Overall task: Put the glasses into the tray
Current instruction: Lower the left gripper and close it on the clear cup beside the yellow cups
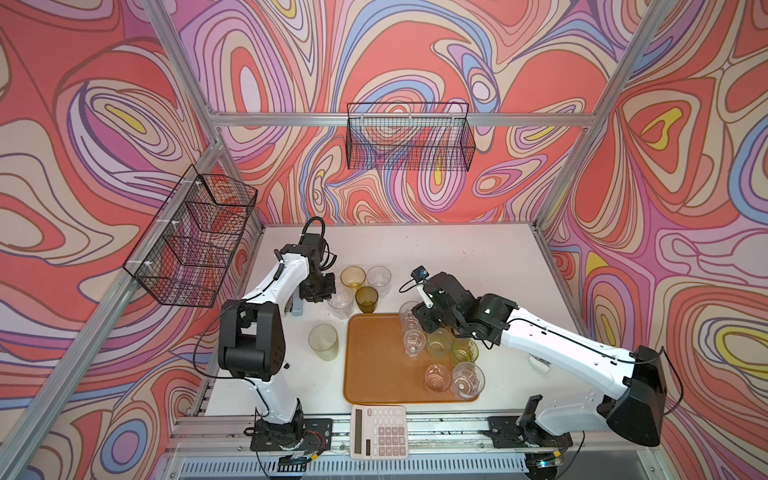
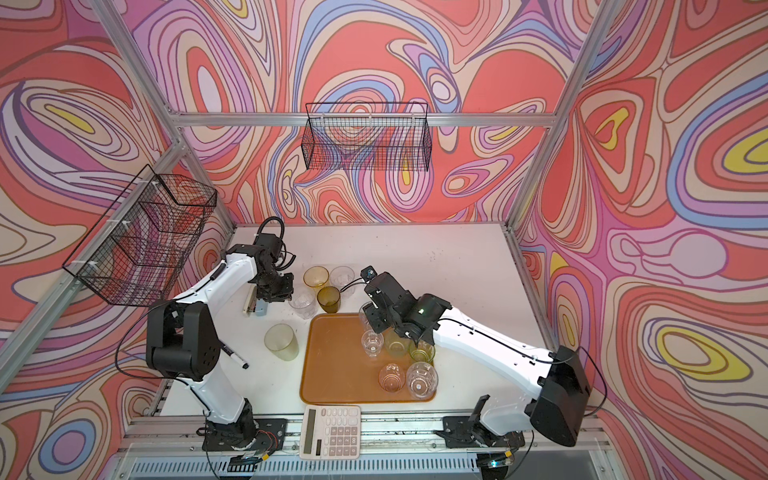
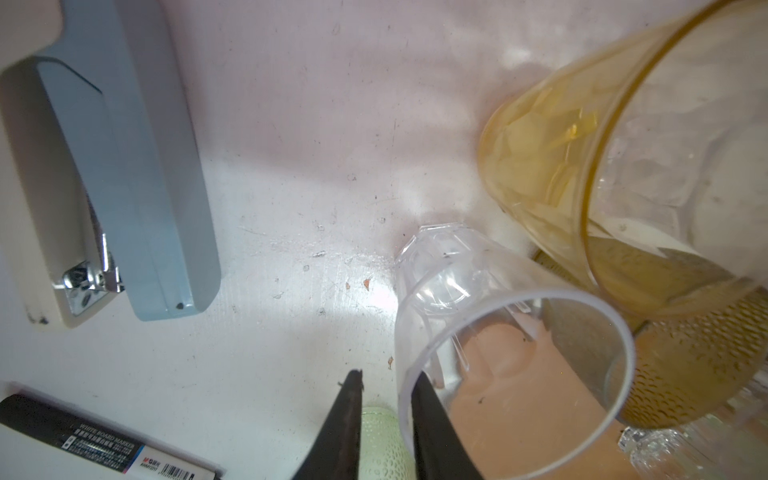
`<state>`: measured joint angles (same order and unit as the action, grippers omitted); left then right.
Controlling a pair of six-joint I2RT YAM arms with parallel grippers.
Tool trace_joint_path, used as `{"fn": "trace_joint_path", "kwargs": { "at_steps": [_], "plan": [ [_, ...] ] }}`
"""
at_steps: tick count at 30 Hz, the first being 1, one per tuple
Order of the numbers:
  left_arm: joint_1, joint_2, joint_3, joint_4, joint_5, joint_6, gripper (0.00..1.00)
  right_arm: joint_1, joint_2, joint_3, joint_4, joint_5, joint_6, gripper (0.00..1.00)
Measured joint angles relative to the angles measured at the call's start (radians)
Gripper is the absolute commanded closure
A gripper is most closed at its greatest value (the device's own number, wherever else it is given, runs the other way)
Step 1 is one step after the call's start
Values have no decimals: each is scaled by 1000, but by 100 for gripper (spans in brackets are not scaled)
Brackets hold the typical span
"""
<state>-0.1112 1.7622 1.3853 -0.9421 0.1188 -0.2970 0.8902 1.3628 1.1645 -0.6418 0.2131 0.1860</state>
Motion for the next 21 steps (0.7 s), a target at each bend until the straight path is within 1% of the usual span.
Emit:
{"fn": "trace_joint_path", "kwargs": {
  "at_steps": [12,21],
  "plan": [
    [0,12,0,1,0,0,85,-1,0,0,0,-4,3,44],
    [0,13,0,-1,-9,2,95,-1,0,0,0,-4,5,44]
  ]
}}
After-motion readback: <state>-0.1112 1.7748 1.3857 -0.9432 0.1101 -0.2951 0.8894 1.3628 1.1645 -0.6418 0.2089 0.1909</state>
